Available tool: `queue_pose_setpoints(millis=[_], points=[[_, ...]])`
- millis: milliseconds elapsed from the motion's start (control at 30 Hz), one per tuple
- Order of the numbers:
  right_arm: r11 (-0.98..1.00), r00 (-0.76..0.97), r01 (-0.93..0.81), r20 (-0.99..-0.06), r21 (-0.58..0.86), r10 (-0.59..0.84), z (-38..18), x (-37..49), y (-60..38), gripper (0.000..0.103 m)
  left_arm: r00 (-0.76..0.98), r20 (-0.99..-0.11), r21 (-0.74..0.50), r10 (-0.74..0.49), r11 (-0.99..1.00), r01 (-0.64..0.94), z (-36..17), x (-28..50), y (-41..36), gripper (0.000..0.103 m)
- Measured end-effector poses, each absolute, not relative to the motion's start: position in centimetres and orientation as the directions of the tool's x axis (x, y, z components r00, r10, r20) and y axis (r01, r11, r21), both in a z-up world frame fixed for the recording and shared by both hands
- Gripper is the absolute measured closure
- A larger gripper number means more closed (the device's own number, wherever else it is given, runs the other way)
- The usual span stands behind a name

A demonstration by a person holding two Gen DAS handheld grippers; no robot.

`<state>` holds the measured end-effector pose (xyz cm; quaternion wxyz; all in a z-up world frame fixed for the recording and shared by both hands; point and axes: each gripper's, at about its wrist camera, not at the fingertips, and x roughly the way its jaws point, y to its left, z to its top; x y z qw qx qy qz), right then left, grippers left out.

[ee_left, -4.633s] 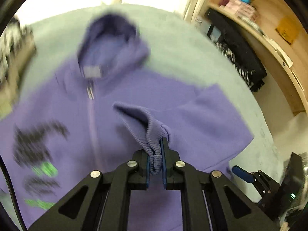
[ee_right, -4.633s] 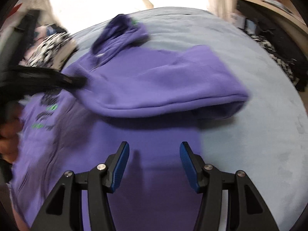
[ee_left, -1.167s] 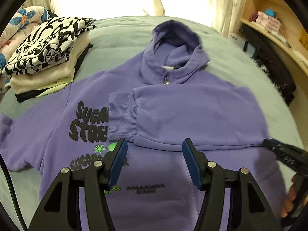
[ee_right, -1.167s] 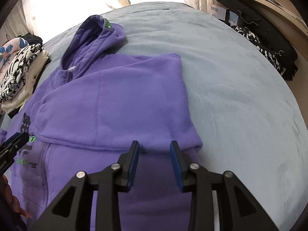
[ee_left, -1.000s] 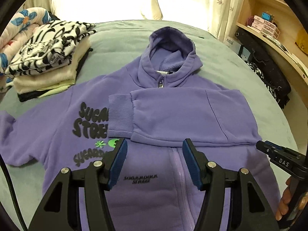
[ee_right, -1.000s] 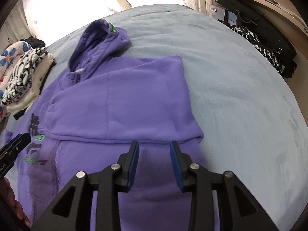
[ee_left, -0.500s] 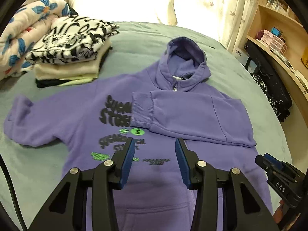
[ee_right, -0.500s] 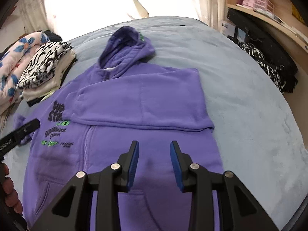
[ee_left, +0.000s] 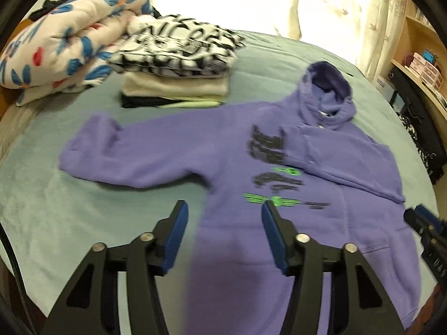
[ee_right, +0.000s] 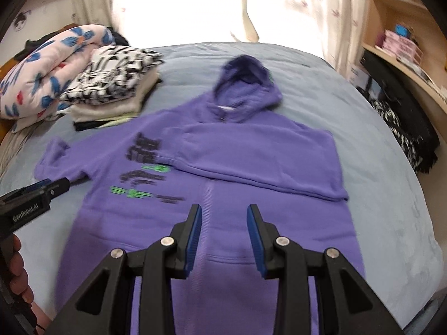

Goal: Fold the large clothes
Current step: 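Grasp the other sleeve cuff with the left tool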

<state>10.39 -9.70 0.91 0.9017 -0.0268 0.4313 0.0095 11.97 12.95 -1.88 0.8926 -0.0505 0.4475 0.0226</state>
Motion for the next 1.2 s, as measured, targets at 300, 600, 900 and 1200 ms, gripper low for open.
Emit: queue_pose_setpoints(millis=[300, 600, 900, 1200], points=[[0.985, 0.686, -0.133, -0.727, -0.107, 0.014, 1.8, 12.2, 1.9, 0.062, 0.613, -0.790, -0.103, 0.027, 0.979, -0.176, -2.9, 12.1, 24.7, 0.039], [0.969, 0.683, -0.177, -0.730, -0.171, -0.004, -0.3, 16.6, 11.3, 0.062, 0.605, -0.795, -0.266, -0.027, 0.913, -0.309, -7.6, 13.9, 36.9, 0.039], [0.943, 0.645, -0.237, -0.764, -0.235, -0.028, -4.6, 20.1, 18.3, 0.062, 0.621, -0.778, -0.415, -0.095, 0.820, -0.394, -11.6, 16.1, 44.8, 0.039], [0.942, 0.606, -0.254, -0.795, -0.218, -0.020, -7.4, 21.5, 20.5, 0.062, 0.578, -0.809, -0.417, -0.108, 0.797, -0.436, -14.3, 19.7, 46.8, 0.039]])
